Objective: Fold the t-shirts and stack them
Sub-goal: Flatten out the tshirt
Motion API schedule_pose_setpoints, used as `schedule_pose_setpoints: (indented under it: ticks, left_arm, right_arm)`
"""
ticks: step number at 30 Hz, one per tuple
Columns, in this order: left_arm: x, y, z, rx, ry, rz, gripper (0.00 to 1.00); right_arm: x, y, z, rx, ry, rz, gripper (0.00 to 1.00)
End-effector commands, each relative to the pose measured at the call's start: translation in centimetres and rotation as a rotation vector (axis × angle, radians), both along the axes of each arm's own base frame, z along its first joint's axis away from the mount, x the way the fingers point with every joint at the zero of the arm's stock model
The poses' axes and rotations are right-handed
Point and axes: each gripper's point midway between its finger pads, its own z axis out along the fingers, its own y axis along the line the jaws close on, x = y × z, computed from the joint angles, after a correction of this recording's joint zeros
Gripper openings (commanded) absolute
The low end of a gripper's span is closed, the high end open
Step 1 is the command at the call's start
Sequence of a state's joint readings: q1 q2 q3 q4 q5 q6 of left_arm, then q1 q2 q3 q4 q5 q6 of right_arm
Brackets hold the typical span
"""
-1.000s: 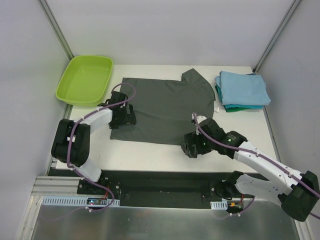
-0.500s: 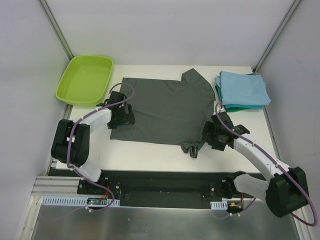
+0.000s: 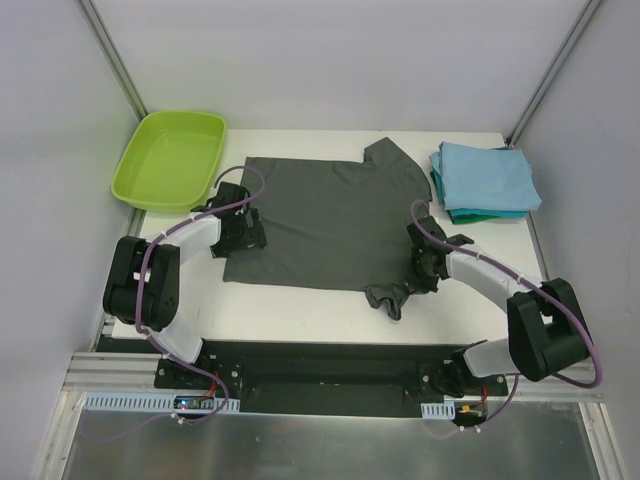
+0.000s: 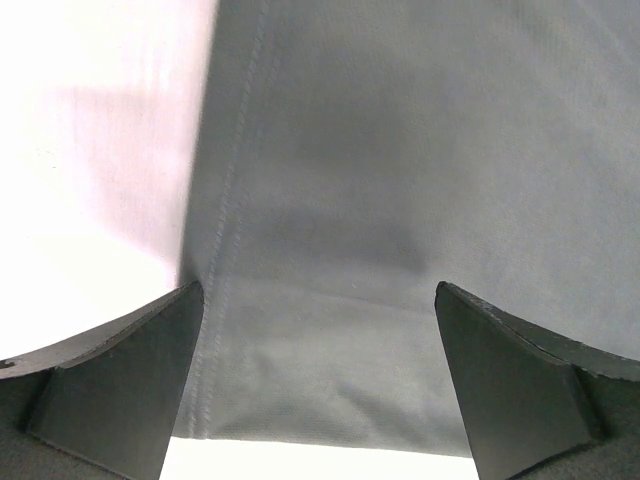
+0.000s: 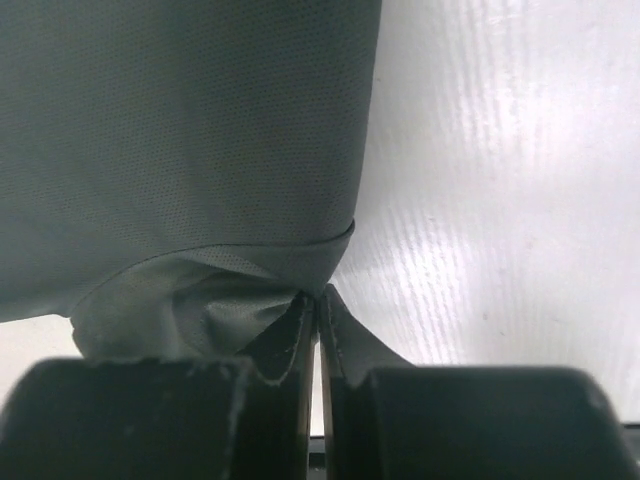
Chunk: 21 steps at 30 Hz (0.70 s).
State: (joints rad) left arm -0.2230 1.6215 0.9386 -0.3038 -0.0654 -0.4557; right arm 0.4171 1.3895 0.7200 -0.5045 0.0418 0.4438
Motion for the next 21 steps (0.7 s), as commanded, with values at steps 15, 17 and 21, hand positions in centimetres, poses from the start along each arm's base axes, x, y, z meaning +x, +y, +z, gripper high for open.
schedule_pose_setpoints:
  ticks: [15, 17, 21]
  left_arm:
    - [0.5, 0.5, 1.5, 0.008, -0.035, -0.002, 0.99]
    - [0.4, 0.5, 3.6, -0.014, -0.086, 0.014, 0.99]
    - [-1.7, 2.1, 5.9, 0.008, -0.13, 0.144, 0.99]
  right_arm:
    - [-0.5, -6.6, 6.8, -0.34, -0.035, 0.039, 0.85]
    - [-0.6, -6.6, 7.5, -0.312, -0.093, 0.014, 0.96]
    - [-1.0, -6.2, 8.0, -0.207, -0.227, -0.061, 0.96]
